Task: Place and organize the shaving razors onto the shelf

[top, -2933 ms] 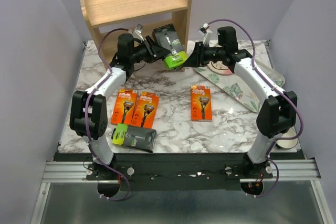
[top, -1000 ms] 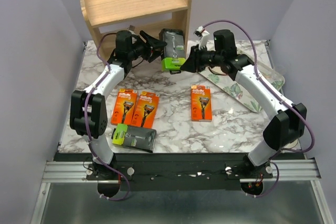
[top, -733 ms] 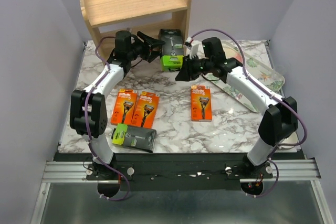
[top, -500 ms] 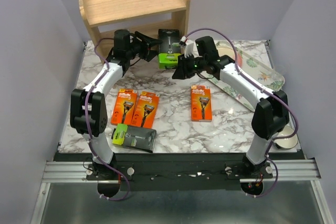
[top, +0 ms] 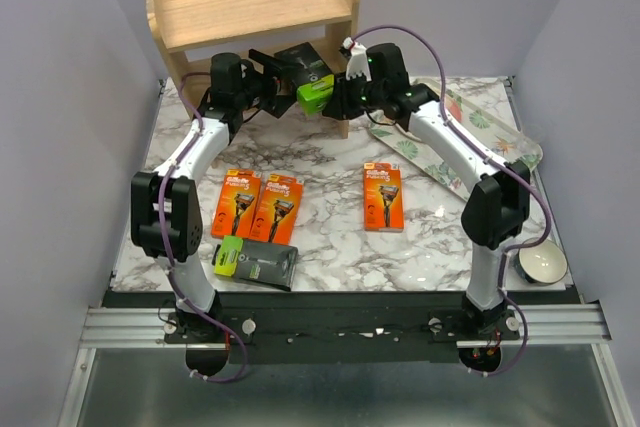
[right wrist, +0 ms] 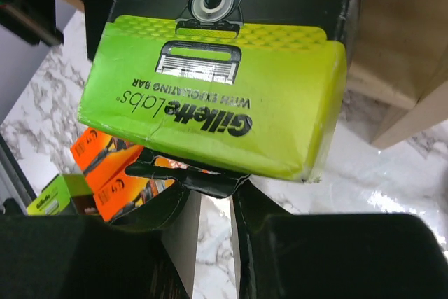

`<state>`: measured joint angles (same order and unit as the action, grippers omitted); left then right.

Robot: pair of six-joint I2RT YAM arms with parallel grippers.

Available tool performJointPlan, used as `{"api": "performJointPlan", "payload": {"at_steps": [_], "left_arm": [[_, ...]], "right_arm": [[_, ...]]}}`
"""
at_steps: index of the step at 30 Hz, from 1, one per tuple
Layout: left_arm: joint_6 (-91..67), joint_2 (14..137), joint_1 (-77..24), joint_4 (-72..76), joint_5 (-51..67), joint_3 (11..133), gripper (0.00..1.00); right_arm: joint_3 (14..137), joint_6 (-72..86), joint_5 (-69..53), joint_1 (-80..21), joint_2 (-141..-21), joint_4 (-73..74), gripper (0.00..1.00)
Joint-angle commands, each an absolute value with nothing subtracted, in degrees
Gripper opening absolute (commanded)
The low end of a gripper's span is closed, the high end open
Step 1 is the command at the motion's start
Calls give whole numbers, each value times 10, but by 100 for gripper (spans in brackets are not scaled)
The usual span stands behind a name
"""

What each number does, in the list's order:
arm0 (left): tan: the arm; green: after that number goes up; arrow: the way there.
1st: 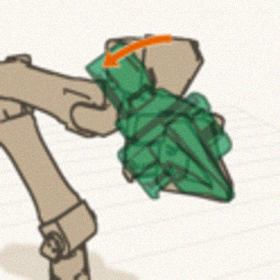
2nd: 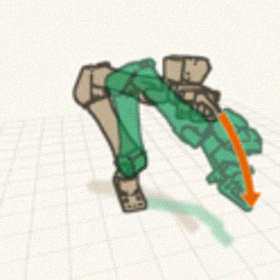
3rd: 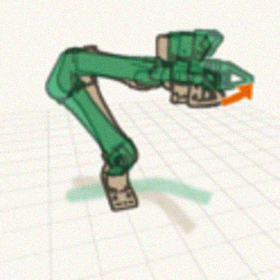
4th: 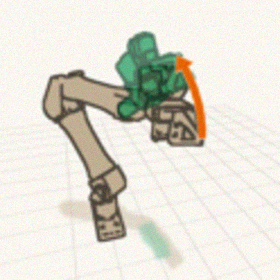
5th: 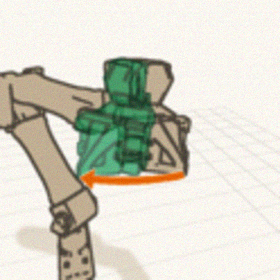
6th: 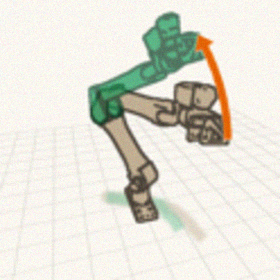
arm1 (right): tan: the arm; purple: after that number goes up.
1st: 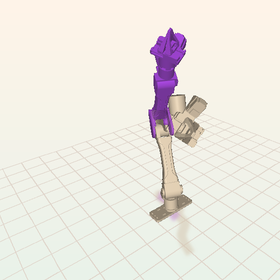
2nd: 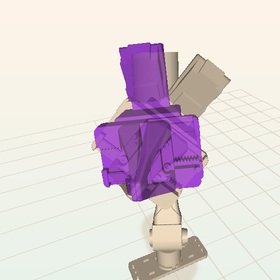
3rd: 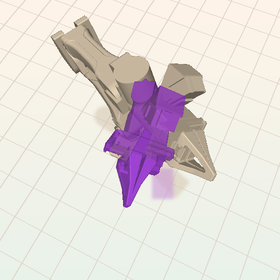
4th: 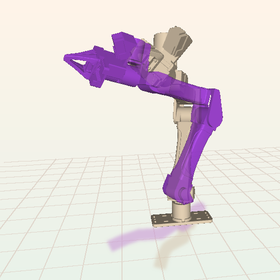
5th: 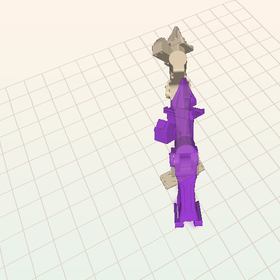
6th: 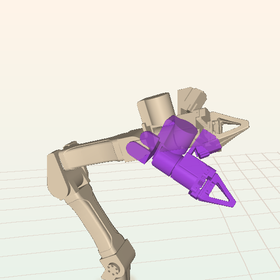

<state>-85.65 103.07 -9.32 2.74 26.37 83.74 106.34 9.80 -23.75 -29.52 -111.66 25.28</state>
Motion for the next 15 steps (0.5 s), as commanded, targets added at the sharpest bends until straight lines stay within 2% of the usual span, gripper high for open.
{"api": "performJointPlan", "payload": {"at_steps": [1, 9, 15], "left_arm": [[-838, 1001, -81, -15, 222, 837, 99], [-803, 938, -82, -52, 198, 779, 99], [-788, 900, -83, 58, 229, 668, 99]], "right_arm": [[1105, 111, -207, -295, -1150, 211, 30], [1125, 108, -193, -295, -1162, 199, 30], [1123, 106, -200, -294, -1161, 199, 29]]}}
